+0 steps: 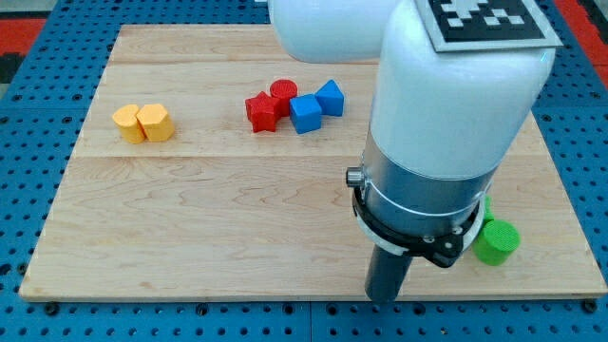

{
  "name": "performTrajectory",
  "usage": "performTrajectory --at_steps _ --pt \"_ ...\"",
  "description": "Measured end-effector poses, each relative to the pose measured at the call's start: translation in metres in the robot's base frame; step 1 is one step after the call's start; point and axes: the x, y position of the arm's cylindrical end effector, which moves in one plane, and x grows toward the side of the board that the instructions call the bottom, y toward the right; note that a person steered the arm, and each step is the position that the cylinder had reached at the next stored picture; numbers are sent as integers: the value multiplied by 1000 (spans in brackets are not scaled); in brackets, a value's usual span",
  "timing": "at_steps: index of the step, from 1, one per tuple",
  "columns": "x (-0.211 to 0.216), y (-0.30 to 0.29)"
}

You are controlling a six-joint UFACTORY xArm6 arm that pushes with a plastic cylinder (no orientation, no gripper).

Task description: Push the green blocks towards the top

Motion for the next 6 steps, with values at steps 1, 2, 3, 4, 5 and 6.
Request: performTrajectory --at_steps 1,2,3,4,5,6 --pt "1 32" --pt "0 84" --pt "0 118" --pt "0 147" --pt "-13 150" --pt "-44 104"
